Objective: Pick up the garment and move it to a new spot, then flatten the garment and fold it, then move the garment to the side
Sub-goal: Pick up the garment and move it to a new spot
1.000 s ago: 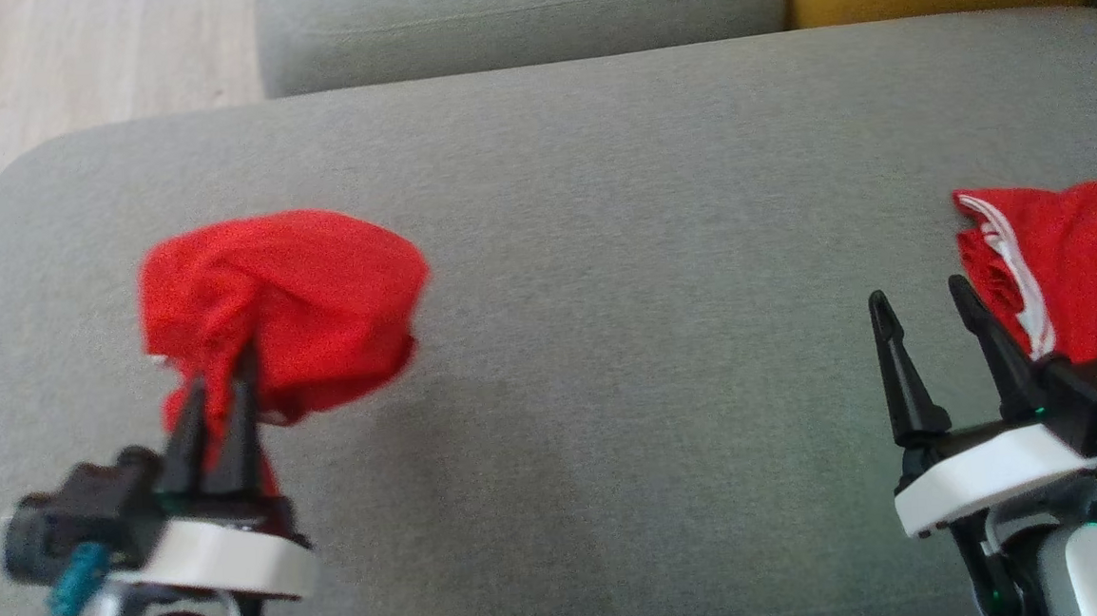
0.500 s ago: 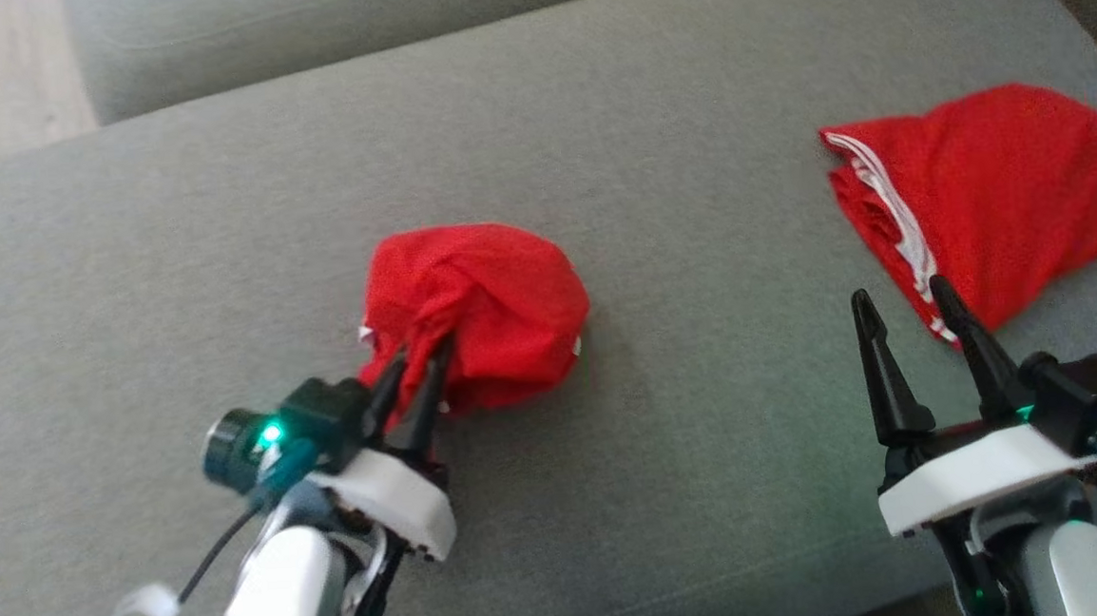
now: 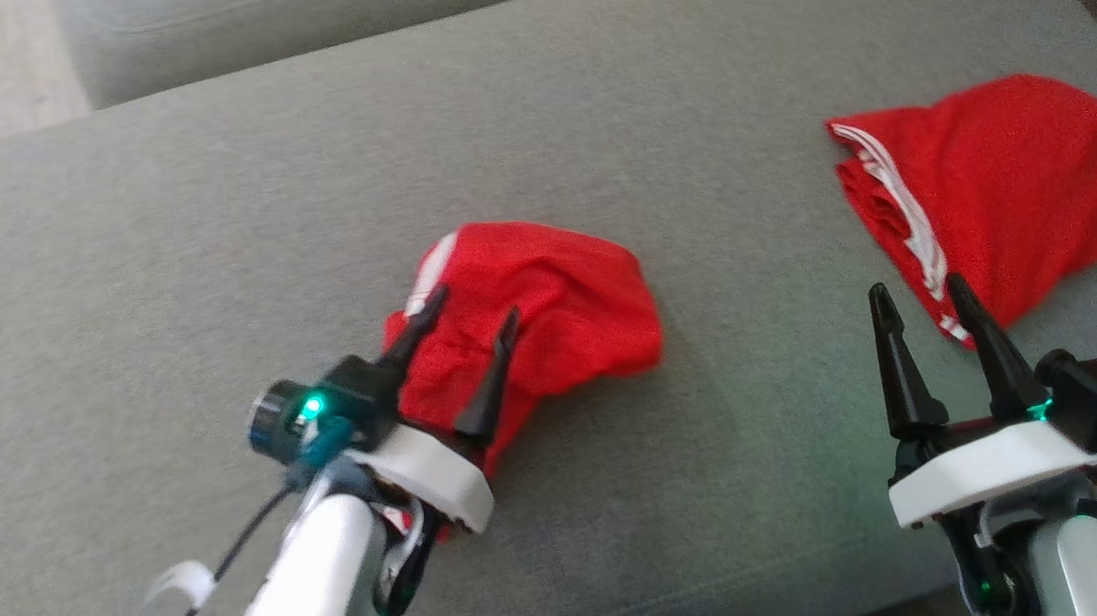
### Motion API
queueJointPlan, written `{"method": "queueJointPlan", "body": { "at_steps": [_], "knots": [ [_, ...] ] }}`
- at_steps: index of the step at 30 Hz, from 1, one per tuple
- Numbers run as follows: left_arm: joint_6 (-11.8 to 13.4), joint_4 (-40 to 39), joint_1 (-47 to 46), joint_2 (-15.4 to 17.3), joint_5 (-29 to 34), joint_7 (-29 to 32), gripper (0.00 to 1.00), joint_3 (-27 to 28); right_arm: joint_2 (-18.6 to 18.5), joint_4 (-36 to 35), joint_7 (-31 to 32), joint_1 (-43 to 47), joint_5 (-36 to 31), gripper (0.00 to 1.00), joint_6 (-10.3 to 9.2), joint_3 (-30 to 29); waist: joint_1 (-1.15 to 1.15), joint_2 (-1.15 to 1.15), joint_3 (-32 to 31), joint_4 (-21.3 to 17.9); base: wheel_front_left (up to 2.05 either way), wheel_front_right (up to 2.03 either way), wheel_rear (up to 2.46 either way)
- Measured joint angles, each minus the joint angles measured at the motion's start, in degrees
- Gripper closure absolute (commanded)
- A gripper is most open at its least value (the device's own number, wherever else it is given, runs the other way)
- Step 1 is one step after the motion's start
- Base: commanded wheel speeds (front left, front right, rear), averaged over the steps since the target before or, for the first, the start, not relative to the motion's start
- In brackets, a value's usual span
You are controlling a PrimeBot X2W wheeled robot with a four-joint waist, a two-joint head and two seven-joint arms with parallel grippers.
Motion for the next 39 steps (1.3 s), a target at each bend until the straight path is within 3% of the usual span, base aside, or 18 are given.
{"method": "queueJointPlan", "body": {
  "at_steps": [6, 12, 22, 39],
  "knots": [
    [4.90, -6.17, 3.30, 0.43, -1.51, -0.48, 0.00, 6.58, 0.02, -0.33, 0.20, 0.21, -0.44, 0.00, 0.00, -0.36, 0.00, 0.00, -1.64, 4.29, 0.00, 0.00, 0.00],
    [8.18, -10.00, 7.62, 3.60, -2.31, -0.49, 0.00, 13.60, 0.03, -1.19, 1.24, 0.29, -1.42, 0.00, 0.00, -1.13, 0.00, 0.00, -2.91, 8.90, 0.00, 0.00, 0.00],
    [8.55, -11.89, 16.40, 6.23, -4.44, 0.00, 0.00, 16.25, 0.08, -1.41, 2.66, 3.13, -2.44, 0.00, 0.00, -1.21, 0.00, 0.00, -6.72, 12.97, 0.00, 0.00, 0.00],
    [9.57, -17.97, 23.25, 7.03, -5.24, 2.97, 0.00, 15.55, 0.09, -2.15, 4.23, 6.40, -3.98, 0.00, 0.00, -0.93, 0.00, 0.00, -9.85, 12.23, 0.00, 0.00, 0.00]
  ]
}}
